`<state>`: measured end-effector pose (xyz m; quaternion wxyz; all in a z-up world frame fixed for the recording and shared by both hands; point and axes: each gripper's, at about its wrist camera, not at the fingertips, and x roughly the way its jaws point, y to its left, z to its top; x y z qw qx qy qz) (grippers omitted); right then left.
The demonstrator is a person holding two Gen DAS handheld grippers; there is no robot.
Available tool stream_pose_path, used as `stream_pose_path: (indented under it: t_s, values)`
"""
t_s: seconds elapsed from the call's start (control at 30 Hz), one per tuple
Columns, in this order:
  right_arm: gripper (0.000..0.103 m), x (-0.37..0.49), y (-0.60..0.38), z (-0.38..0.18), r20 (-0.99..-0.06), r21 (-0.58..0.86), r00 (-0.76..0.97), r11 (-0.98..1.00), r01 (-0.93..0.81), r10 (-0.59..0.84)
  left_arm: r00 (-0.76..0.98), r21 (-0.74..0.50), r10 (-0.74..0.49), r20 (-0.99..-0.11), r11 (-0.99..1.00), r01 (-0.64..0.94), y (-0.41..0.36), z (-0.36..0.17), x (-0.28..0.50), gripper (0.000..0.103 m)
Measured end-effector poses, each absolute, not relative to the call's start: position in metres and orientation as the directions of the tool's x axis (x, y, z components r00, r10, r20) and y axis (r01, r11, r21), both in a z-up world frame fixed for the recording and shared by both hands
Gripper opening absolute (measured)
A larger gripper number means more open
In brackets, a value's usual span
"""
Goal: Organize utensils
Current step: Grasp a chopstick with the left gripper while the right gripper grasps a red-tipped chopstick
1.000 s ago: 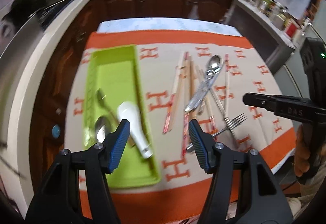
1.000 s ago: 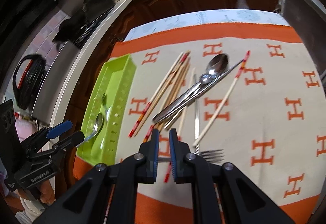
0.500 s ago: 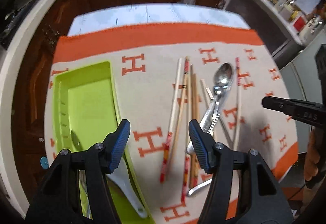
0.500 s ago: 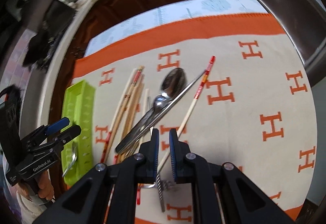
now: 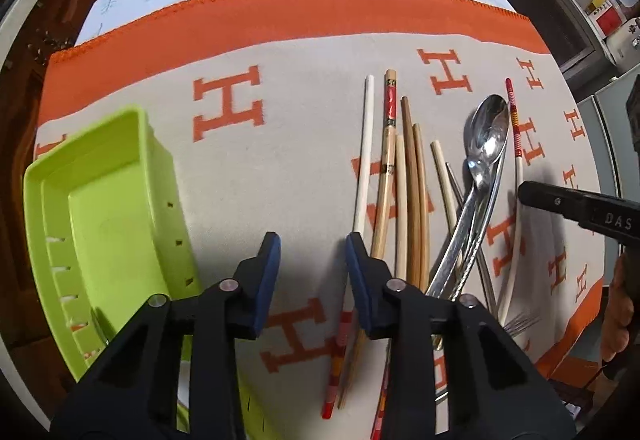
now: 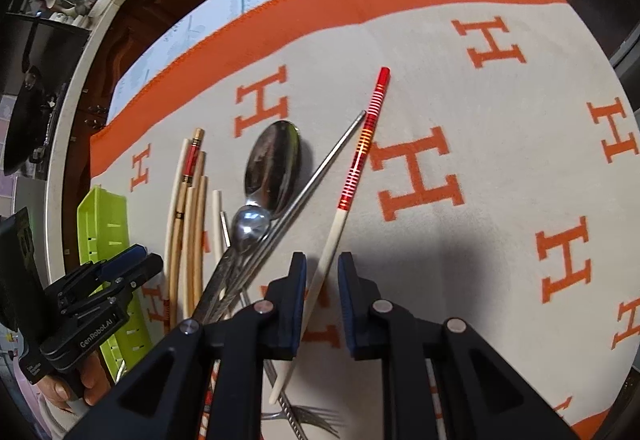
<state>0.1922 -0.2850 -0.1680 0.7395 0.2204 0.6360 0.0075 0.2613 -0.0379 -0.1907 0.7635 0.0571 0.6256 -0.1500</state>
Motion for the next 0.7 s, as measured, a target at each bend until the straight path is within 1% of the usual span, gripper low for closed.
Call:
stream_pose_path:
  t_s: [0.27, 0.37, 0.43, 0.47, 0.6, 0.7]
  values:
    - [0.016, 0.199, -0.279, -0.170, -0.948, 0.299, 0.185, 0.920, 0.254, 0.258, 0.162, -0.137, -0.196, -0.967, 0.938, 0.318, -0.042, -0.185, 0.263, 0.030]
    - [0.016, 0.203, -0.274, -0.171, -0.955, 0.273, 0.183, 0.929, 0.248, 0.232, 0.161, -0.119, -0.182, -0.970, 0.933, 0.339, -0.050, -0.186, 0.259, 0.030]
    - [0.016, 0.205, -0.268, -0.171, -0.961, 0.250, 0.179, 0.939, 0.237, 0.210, 0.158, -0.102, -0.166, -0.973, 0.932, 0.348, -0.054, -0.189, 0.259, 0.023]
    - [0.016, 0.206, -0.266, -0.171, -0.963, 0.239, 0.178, 0.943, 0.231, 0.201, 0.152, -0.096, -0.158, -0.976, 0.932, 0.350, -0.056, -0.191, 0.259, 0.022]
    - [0.013, 0.208, -0.259, -0.172, -0.971, 0.208, 0.168, 0.953, 0.221, 0.173, 0.153, -0.085, -0.146, -0.977, 0.933, 0.349, -0.060, -0.194, 0.260, 0.022]
    - [0.013, 0.210, -0.255, -0.172, -0.975, 0.187, 0.158, 0.957, 0.220, 0.154, 0.169, -0.036, -0.104, -0.980, 0.931, 0.363, -0.067, -0.196, 0.259, 0.022]
